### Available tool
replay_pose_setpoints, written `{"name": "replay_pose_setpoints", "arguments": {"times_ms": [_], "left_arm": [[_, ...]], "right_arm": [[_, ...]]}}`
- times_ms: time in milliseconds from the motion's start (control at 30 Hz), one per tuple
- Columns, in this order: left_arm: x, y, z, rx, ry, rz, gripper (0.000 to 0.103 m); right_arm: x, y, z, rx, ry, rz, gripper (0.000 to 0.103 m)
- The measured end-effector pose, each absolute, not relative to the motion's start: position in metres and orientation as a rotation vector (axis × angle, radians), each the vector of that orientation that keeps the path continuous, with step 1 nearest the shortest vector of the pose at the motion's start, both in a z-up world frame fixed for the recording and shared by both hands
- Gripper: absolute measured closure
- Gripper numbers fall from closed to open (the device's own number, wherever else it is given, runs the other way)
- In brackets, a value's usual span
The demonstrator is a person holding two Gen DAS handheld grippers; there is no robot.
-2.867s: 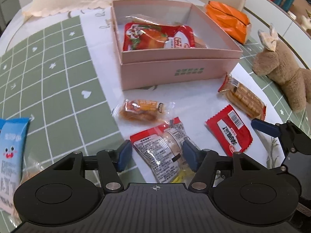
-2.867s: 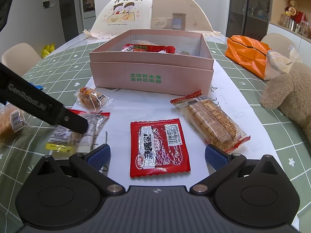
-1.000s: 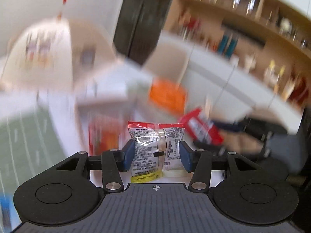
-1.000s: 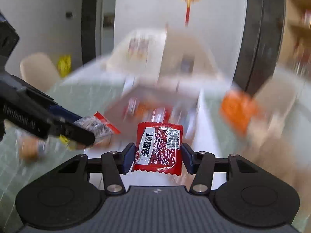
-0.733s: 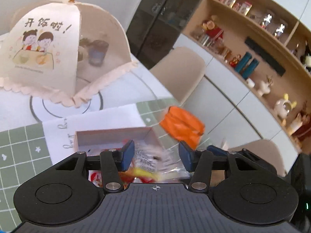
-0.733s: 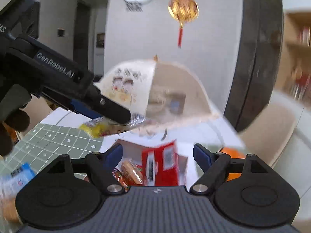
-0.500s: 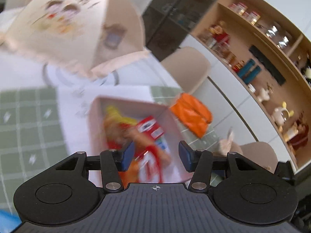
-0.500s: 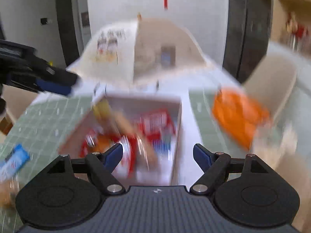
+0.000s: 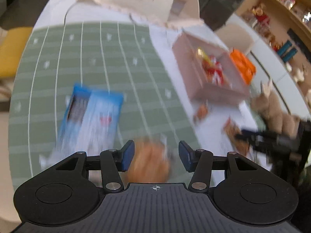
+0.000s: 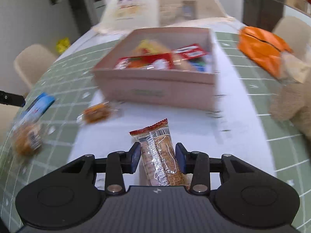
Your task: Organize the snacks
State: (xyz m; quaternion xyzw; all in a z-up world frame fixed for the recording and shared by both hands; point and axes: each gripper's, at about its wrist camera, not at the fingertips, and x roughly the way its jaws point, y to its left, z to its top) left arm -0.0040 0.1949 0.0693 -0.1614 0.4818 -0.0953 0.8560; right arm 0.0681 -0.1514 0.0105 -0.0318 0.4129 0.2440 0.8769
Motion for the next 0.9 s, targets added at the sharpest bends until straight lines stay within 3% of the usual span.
{"name": "replay_pose_setpoints", "arguments": {"times_ms": [167, 433, 600, 767, 900], "left_arm": [[-0.021, 0.168, 0.057, -0.225, 1.043, -0.155, 0.048], [0.009, 0.108, 0.038, -0.327, 1.053, -0.307, 0.048], [0.017, 0.098, 0.038, -0.311, 1.049, -0.297, 0.048], [0.01, 0.135, 0.059, -0.355, 0.969, -0.241, 0.048], [0.009, 0.185, 0.074, -0.345, 0.887, -0.075, 0.048]], "right_arm": [[0.056, -0.135, 0.015, -0.164, 0.834, 0.527, 0.064], [0.057, -0.142, 0.022, -0.242, 0.789, 0.413, 0.062], [0.06, -0.135, 0.038, -0.137, 0.757, 0.458, 0.039], [0.073, -0.111, 0.041, 0.024, 0.815, 0.585, 0.035], [0.063, -0.072, 0.035, -0.029, 0.823, 0.68, 0.032]]}}
